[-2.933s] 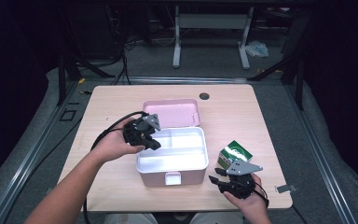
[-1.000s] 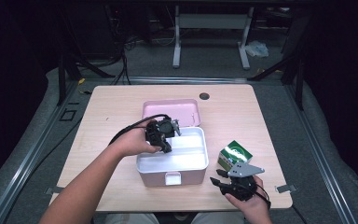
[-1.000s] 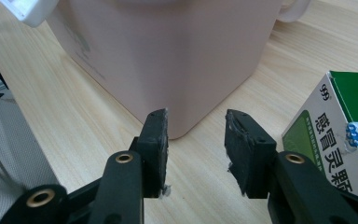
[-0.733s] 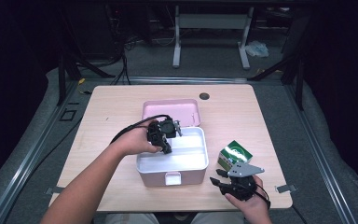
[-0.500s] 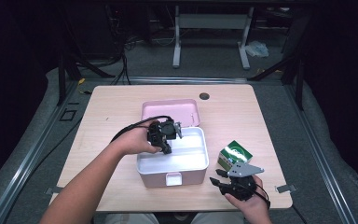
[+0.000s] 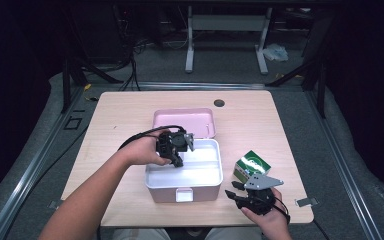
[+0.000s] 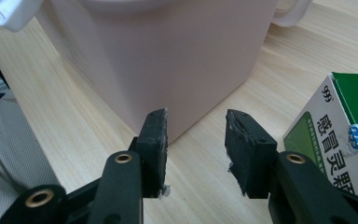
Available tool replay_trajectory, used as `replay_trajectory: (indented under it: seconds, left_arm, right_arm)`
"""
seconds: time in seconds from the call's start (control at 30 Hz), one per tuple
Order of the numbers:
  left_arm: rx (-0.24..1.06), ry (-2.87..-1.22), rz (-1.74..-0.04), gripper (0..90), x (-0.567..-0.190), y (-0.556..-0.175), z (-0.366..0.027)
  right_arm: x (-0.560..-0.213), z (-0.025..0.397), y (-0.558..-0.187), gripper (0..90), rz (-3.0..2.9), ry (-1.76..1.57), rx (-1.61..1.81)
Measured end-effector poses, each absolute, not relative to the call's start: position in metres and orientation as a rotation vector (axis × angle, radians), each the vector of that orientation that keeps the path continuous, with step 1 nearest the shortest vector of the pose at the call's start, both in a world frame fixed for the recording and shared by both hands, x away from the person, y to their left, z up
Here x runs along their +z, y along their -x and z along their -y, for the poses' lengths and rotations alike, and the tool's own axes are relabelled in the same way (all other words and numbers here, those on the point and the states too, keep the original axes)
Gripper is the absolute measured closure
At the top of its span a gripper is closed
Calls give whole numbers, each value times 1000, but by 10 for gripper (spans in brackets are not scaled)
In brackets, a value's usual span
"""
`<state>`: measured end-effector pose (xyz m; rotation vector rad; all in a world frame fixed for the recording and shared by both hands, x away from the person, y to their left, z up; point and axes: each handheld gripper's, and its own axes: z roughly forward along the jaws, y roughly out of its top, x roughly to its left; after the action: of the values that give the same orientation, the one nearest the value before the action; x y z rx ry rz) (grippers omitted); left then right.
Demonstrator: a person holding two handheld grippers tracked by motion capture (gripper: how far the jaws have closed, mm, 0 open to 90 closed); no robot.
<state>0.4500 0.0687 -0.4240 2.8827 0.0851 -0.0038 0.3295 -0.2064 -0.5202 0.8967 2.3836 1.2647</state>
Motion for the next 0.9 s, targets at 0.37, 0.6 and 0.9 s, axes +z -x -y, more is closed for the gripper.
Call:
replay_trajectory:
  seconds: [0.37, 0.6, 0.9]
  left_arm:
    - [-7, -2875, -84, 894, -424, -450, -70]
    - [-3, -2874, -80, 896, -423, -450, -70]
    - [11, -2853, -98, 897, -416, -449, -75]
  right_arm:
    - [-520, 206, -329, 589, -2383, -895, 1263]
    - [-520, 207, -329, 588, -2382, -894, 1264]
    - [-520, 206, -330, 584, -2385, -897, 1263]
